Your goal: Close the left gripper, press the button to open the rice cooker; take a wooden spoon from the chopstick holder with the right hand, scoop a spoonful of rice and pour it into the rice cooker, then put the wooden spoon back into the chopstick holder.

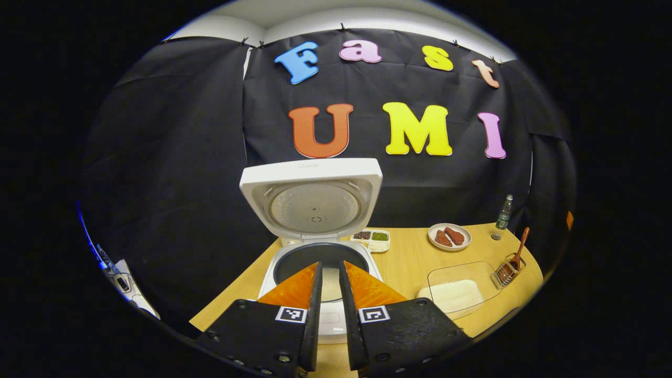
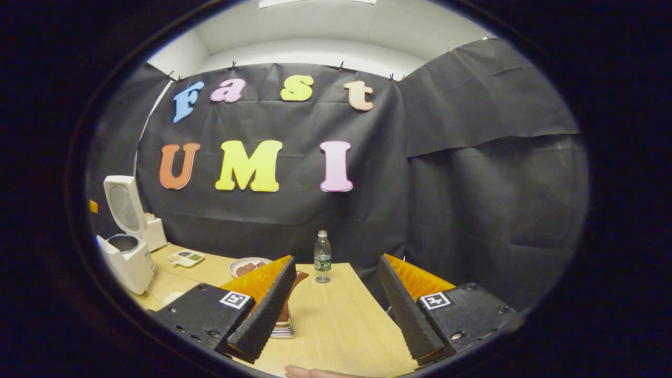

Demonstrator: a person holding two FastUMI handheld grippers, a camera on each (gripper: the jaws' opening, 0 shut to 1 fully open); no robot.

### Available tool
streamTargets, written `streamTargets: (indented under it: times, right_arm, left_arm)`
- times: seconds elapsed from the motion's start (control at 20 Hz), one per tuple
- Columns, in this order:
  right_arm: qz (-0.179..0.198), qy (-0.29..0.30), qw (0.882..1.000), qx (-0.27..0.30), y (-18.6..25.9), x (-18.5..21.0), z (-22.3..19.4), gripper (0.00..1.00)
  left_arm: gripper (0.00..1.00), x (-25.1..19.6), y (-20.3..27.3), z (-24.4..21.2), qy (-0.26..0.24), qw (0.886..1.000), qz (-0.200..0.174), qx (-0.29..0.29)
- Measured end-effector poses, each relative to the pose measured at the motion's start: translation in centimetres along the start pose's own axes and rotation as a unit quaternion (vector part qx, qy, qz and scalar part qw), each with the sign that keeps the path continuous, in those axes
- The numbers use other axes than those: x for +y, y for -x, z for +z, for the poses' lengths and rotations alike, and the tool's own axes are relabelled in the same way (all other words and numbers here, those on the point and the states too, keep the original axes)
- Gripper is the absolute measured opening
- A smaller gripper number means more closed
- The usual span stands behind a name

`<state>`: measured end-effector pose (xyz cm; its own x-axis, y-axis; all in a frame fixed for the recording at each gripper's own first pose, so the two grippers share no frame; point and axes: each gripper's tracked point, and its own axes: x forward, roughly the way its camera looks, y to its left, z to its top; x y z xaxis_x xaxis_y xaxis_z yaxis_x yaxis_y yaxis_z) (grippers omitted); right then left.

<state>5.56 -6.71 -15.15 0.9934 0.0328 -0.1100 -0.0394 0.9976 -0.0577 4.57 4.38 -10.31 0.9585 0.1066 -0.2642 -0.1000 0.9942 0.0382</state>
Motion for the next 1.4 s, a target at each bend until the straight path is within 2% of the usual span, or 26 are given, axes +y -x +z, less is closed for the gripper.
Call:
streamTargets:
  times: [0.05, 0.1, 0.15, 0.2, 0.25, 0.3, 0.5, 0.6, 0.7, 0.9, 1.1, 1.15, 1.2, 1.25, 1.3, 1.35, 1.4]
  right_arm:
    - [-0.001, -0.004, 1.000, 0.006, -0.2, -0.1, -0.5, 1.00]
    - [0.000, -0.008, 1.000, 0.011, -0.5, -0.1, -0.9, 1.00]
    - [0.000, -0.010, 1.000, 0.017, -0.8, -0.1, -1.3, 1.00]
    - [0.000, -0.010, 1.000, 0.023, -1.2, -0.1, -1.8, 1.00]
    - [-0.001, -0.013, 1.000, 0.028, -1.5, -0.2, -2.2, 1.00]
    - [-0.001, -0.015, 0.999, 0.034, -1.9, -0.2, -2.6, 1.00]
    - [0.006, -0.033, 0.998, 0.057, -3.4, 0.1, -4.9, 1.00]
    - [0.000, -0.046, 0.997, 0.065, -4.1, -0.3, -5.9, 1.00]
    - [0.009, -0.058, 0.996, 0.073, -4.6, 0.2, -6.9, 1.00]
    - [0.016, -0.083, 0.993, 0.083, -6.0, 0.3, -8.3, 1.00]
    - [0.032, -0.102, 0.991, 0.080, -7.6, 1.6, -9.2, 1.00]
    - [0.040, -0.106, 0.990, 0.086, -8.1, 2.1, -9.6, 0.96]
    - [0.047, -0.108, 0.989, 0.094, -8.5, 2.7, -10.2, 0.96]
    - [0.054, -0.110, 0.987, 0.101, -9.0, 3.0, -10.7, 1.00]
    - [0.061, -0.114, 0.986, 0.108, -9.4, 3.4, -11.2, 0.96]
    - [0.073, -0.122, 0.984, 0.111, -9.8, 4.0, -11.5, 1.00]
    - [0.086, -0.128, 0.981, 0.117, -10.1, 4.9, -11.8, 0.96]
  left_arm:
    - [0.22, 0.1, 0.6, 0.5, -0.007, 1.000, 0.008, -0.011]
    - [0.27, -0.1, 1.8, 1.1, -0.005, 1.000, 0.007, -0.024]
    - [0.46, -0.8, 2.8, 1.9, -0.004, 0.999, -0.004, -0.042]
    - [0.48, -1.2, 3.5, 2.1, -0.008, 0.999, -0.009, -0.051]
    - [0.92, -1.6, 4.2, 2.0, -0.014, 0.998, -0.012, -0.057]
    - [0.96, -1.3, 5.1, 2.3, -0.016, 0.998, -0.008, -0.066]
    - [0.95, -1.3, 8.3, 1.9, -0.011, 0.997, -0.001, -0.081]
    - [0.95, -2.6, 10.0, 0.6, -0.032, 0.997, -0.034, -0.068]
    - [0.95, -2.5, 11.5, 0.0, -0.049, 0.995, -0.042, -0.072]
    - [0.95, -2.7, 14.5, -1.3, -0.024, 0.995, -0.052, -0.079]
    - [0.95, -2.5, 17.3, -0.4, -0.015, 0.992, -0.051, -0.113]
    - [0.95, -2.4, 18.0, -0.2, -0.017, 0.991, -0.048, -0.122]
    - [0.95, -2.5, 18.7, 0.1, -0.020, 0.990, -0.049, -0.134]
    - [0.95, -2.7, 19.3, 0.2, -0.020, 0.988, -0.051, -0.142]
    - [0.95, -2.9, 19.5, 0.3, -0.018, 0.988, -0.055, -0.145]
    - [0.95, -3.1, 19.8, 0.3, -0.016, 0.987, -0.061, -0.150]
    - [0.95, -3.4, 20.5, 0.2, -0.013, 0.985, -0.067, -0.156]
